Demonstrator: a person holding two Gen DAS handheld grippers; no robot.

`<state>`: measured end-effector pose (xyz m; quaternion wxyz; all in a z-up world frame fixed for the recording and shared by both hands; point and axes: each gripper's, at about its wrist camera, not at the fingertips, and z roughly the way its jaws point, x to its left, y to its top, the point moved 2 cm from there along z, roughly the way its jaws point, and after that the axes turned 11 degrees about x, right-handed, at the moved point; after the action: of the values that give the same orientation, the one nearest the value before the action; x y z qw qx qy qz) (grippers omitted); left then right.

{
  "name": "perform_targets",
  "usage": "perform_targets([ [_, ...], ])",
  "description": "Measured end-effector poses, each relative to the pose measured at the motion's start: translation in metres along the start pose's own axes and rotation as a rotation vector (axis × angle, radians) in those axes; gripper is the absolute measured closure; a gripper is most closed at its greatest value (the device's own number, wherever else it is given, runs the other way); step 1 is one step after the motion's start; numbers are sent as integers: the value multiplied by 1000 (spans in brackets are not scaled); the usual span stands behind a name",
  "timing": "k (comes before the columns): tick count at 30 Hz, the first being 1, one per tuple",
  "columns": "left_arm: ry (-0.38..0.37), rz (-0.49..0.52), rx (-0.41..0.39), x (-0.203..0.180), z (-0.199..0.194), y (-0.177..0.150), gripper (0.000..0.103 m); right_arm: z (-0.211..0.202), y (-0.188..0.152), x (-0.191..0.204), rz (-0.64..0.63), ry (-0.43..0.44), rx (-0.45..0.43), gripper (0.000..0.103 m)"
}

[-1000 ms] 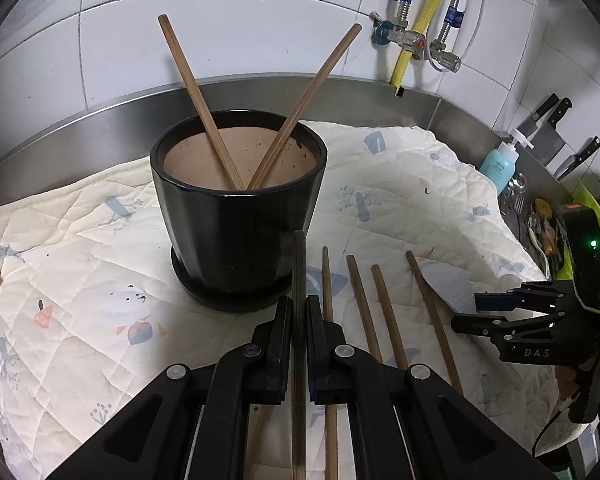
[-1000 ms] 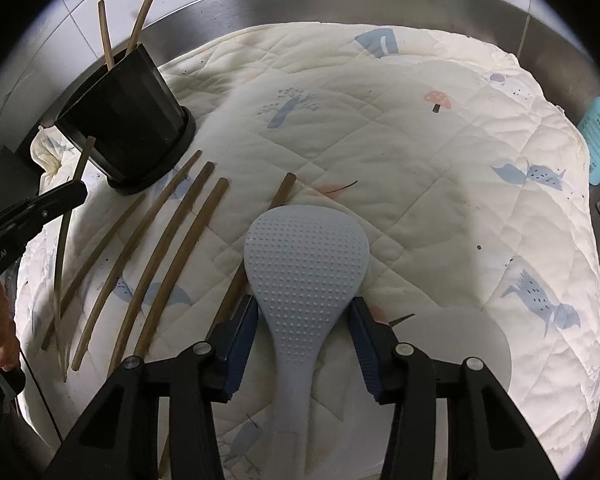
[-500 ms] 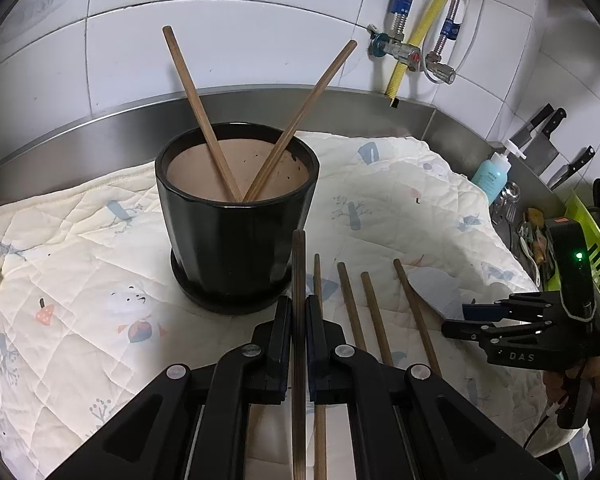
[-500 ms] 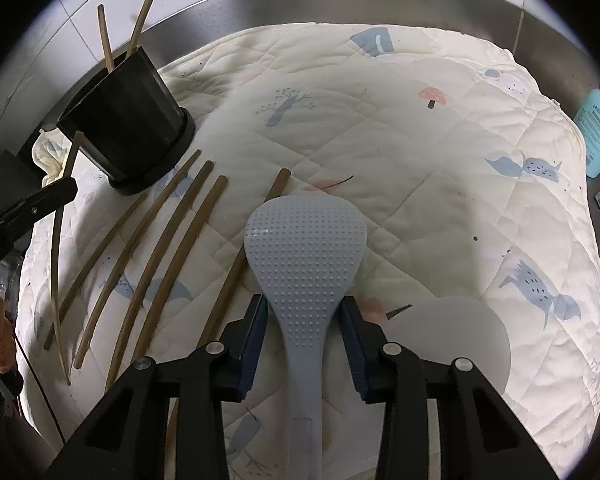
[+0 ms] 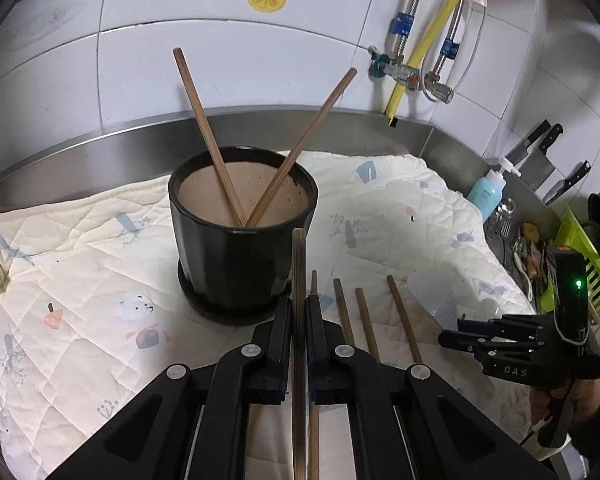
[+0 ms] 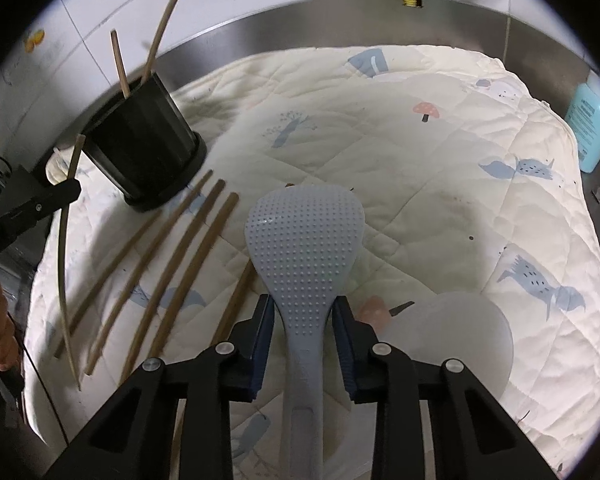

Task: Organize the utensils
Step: 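Grasp a wooden chopstick with the left gripper while the right gripper grasps the white rice paddle handle, then lift the chopstick and paddle and carry both above the black holder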

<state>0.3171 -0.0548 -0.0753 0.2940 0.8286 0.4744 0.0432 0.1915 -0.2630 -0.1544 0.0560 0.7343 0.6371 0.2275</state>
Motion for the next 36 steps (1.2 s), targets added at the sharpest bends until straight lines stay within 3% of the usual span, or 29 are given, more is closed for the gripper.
perform_targets([
  [9,-15,-28,-52,3,-21,8,97,-23,-5,1,-2,87,-123,73],
  [11,-18,-32,-61,4,-25,9,97,-27,-4,3,-9,112,-144,96],
  [12,-18,-35,-66,4,-28,9,97,-29,-4,4,-9,110,-150,96],
  [14,-18,-36,-71,5,-30,8,97,-28,-3,6,-21,85,-145,96],
  [21,-18,-43,-76,3,-36,5,97,-15,-1,6,-18,133,-63,96],
  [23,-17,-41,-76,3,-36,5,97,-14,1,11,-31,134,-51,92],
  [25,-16,-44,-76,3,-37,4,97,-10,5,17,-57,138,-27,69],
  [26,-15,-45,-76,3,-37,4,97,-9,6,21,-69,131,-26,51],
  [27,-14,-48,-77,4,-38,3,97,-9,7,23,-82,125,-26,49],
  [32,-15,-58,-79,8,-40,2,97,7,13,38,-137,95,35,49],
  [34,-16,-62,-80,10,-40,2,97,12,14,42,-156,69,51,53],
  [36,-17,-64,-81,11,-39,2,97,17,15,43,-161,41,68,65],
])
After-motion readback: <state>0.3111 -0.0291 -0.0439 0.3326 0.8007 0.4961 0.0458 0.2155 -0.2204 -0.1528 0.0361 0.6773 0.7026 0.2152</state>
